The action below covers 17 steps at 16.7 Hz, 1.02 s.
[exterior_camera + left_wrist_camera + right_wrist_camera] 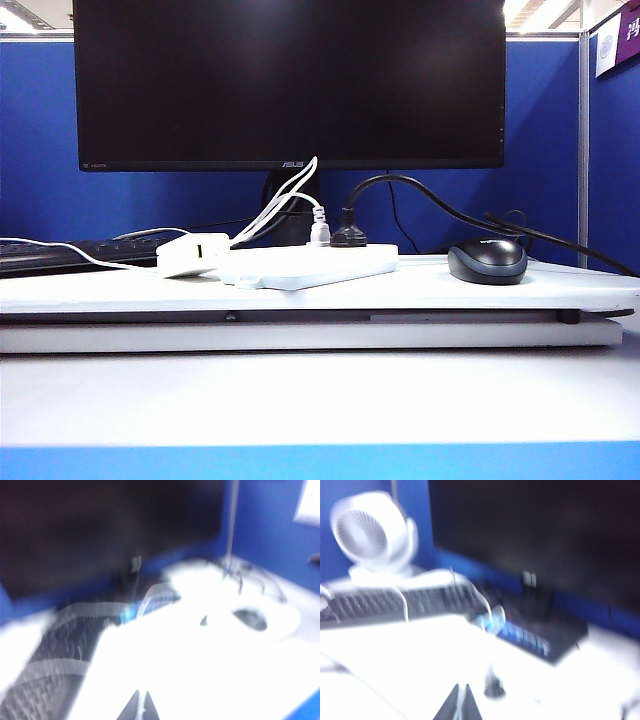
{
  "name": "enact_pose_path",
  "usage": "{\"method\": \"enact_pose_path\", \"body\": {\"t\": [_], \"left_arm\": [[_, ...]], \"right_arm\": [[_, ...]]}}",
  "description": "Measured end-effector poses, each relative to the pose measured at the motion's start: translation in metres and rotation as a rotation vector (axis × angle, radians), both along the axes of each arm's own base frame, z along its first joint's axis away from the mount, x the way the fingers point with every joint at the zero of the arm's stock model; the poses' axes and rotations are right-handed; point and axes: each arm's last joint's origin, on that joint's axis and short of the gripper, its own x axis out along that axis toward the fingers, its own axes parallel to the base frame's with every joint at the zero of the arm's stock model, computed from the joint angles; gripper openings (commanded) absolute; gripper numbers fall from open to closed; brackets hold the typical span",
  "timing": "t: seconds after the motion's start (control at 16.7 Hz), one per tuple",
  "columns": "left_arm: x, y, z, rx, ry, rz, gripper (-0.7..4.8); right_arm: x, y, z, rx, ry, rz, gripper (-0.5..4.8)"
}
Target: Unplug the white charger from the socket, then place it next to the socket.
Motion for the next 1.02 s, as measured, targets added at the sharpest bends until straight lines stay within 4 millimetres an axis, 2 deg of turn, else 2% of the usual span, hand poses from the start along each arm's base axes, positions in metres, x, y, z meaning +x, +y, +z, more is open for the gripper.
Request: {"method": "enact_pose_path", "body": {"t": [0.12, 0.18, 0.36, 0.48, 0.54, 0.84, 1.02], "left_arm": [[0.008, -0.002, -0.034, -0.005, 0.077, 0.051, -0.05], [0.020, -0.008, -0.066, 0.023, 0.170, 0.072, -0.05], [0.052, -0.025, -0.107, -0.048, 0.200, 0.036, -0.05], [0.073, -0.034, -0.127, -0.088, 0.134, 0.031, -0.05], [0.085, -0.040, -0.149, -0.073, 0.172, 0.035, -0.05], [0.105, -0.051, -0.206, -0.074, 0.290, 0.013, -0.05], [0.107, -0.052, -0.225, -0.071, 0.294, 0.013, -0.05]], "right_arm": [[0.002, -0.001, -0.031, -0.048, 0.070, -0.068, -0.05], [0.004, -0.001, -0.050, -0.084, 0.112, -0.120, -0.05], [0.003, -0.002, -0.096, -0.124, 0.180, -0.134, -0.05], [0.002, -0.003, -0.105, -0.077, 0.173, -0.145, -0.05], [0.002, -0.005, -0.114, -0.093, 0.191, -0.167, -0.05], [-0.004, -0.010, -0.149, -0.161, 0.280, -0.198, -0.05], [-0.006, -0.012, -0.160, -0.186, 0.306, -0.199, -0.05]]}}
